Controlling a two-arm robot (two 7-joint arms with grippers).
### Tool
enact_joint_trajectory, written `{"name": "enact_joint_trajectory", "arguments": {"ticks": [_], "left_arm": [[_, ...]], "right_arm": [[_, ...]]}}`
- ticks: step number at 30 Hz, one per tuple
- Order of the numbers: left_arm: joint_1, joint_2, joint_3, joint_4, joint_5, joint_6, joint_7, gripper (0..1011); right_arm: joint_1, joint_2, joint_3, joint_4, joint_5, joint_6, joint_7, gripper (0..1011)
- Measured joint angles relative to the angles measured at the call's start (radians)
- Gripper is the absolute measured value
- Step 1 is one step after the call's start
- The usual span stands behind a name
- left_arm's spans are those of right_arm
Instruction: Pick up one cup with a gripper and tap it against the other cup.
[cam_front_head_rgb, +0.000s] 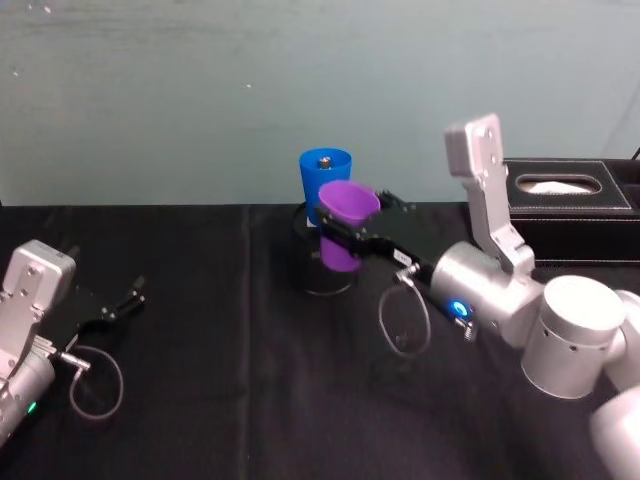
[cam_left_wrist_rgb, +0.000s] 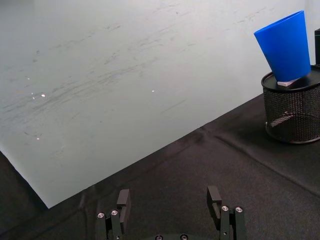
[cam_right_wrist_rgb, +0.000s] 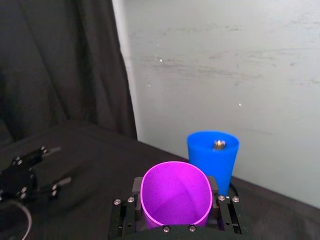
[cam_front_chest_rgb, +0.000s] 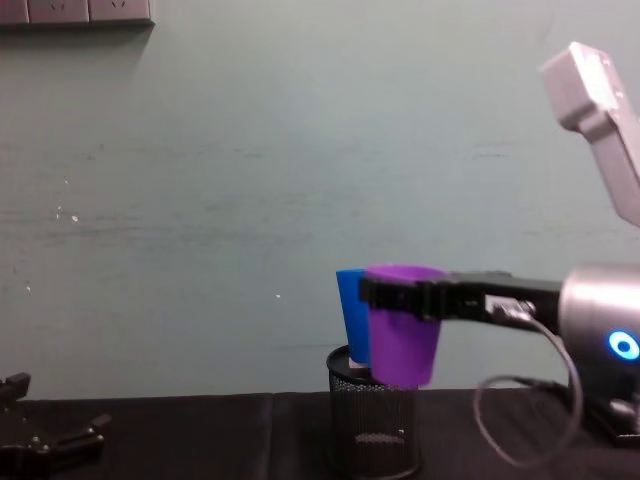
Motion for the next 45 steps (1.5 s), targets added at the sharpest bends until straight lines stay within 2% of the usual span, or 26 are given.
{"name": "enact_joint_trajectory", "arguments": {"ticks": [4,8,13,16,30,45], "left_arm": [[0.0,0.0,0.0,0.0,0.0,0.0,0.0,1000],[0.0,0.0,0.0,0.0,0.0,0.0,0.0,1000],[0.0,0.0,0.0,0.0,0.0,0.0,0.0,1000],[0.0,0.0,0.0,0.0,0.0,0.0,0.0,1000],[0.0,0.0,0.0,0.0,0.0,0.0,0.0,1000],[0.0,0.0,0.0,0.0,0.0,0.0,0.0,1000]], "right_arm": [[-0.06,0.033,-0.004,-0.043,0.001,-0.029,0.004,737],[-0.102,0.051,-0.012,-0.059,-0.013,-0.065,0.003,737],[-0.142,0.056,-0.014,-0.053,-0.032,-0.112,-0.007,737],[-0.164,0.053,-0.02,-0.032,-0.06,-0.151,-0.018,737],[-0.194,0.008,-0.021,0.05,-0.125,-0.214,-0.029,737],[-0.2,-0.017,-0.004,0.082,-0.152,-0.227,-0.02,737]]}}
